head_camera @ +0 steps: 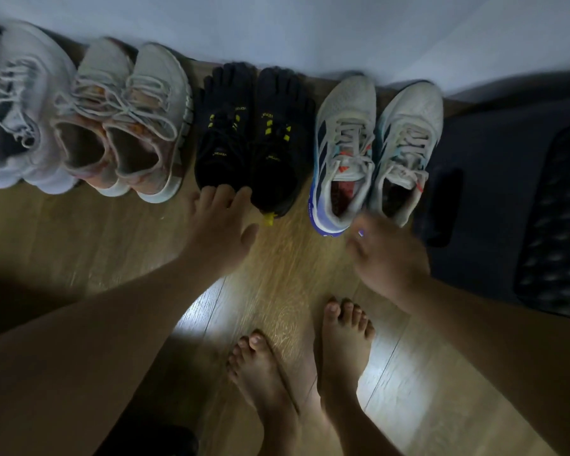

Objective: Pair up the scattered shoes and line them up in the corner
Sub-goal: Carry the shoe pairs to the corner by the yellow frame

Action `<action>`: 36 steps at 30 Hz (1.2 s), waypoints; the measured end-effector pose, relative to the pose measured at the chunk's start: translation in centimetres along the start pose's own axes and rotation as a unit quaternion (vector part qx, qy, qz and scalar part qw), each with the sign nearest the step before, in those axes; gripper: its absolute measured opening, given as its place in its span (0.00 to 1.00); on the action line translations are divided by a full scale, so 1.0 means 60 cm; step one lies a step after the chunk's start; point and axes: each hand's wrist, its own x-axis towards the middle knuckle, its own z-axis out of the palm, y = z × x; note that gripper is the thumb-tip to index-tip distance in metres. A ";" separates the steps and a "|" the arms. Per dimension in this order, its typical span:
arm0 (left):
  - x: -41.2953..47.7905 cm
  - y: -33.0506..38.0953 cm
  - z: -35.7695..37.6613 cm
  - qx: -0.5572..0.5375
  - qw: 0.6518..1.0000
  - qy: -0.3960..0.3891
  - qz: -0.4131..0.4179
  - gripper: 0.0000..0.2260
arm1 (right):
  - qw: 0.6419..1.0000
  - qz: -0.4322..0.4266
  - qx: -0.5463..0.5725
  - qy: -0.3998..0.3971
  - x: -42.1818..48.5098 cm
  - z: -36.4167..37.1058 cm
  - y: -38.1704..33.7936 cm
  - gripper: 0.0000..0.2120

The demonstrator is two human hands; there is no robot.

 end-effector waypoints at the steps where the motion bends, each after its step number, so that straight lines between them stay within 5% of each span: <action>1: -0.013 -0.001 0.005 0.008 1.000 0.007 0.029 0.24 | 0.996 -0.042 -0.026 -0.080 -0.016 0.010 -0.008 0.08; 3: -0.035 0.004 0.017 0.020 0.996 -0.003 0.092 0.22 | 0.968 -0.062 -0.043 -0.238 -0.030 0.030 -0.022 0.13; 5: -0.047 0.013 0.024 -0.009 0.989 -0.100 0.113 0.22 | 0.953 -0.032 -0.012 -0.301 -0.012 0.046 -0.028 0.26; 8: -0.032 0.021 0.029 -0.092 0.962 -0.256 0.031 0.29 | 0.980 -0.002 0.026 -0.199 0.039 0.055 -0.029 0.30; 11: 0.001 0.032 0.014 -0.088 0.971 -0.221 0.031 0.34 | 0.979 0.015 0.033 -0.202 0.048 0.059 -0.036 0.34; 14: 0.020 0.051 -0.017 -0.129 0.952 -0.277 -0.016 0.34 | 0.971 0.032 -0.002 -0.237 0.022 0.048 -0.041 0.37; 21: -0.089 0.100 -0.164 -0.097 0.943 -0.311 -0.063 0.29 | 0.959 0.022 -0.070 -0.274 -0.093 -0.068 -0.103 0.28; 30: -0.362 0.189 -0.587 -0.138 0.962 -0.185 -0.145 0.22 | 0.983 0.001 -0.046 -0.180 -0.362 -0.439 -0.229 0.21; 36: -0.491 0.247 -0.852 -0.114 0.990 -0.043 -0.071 0.09 | 0.997 -0.009 0.008 -0.072 -0.539 -0.659 -0.294 0.13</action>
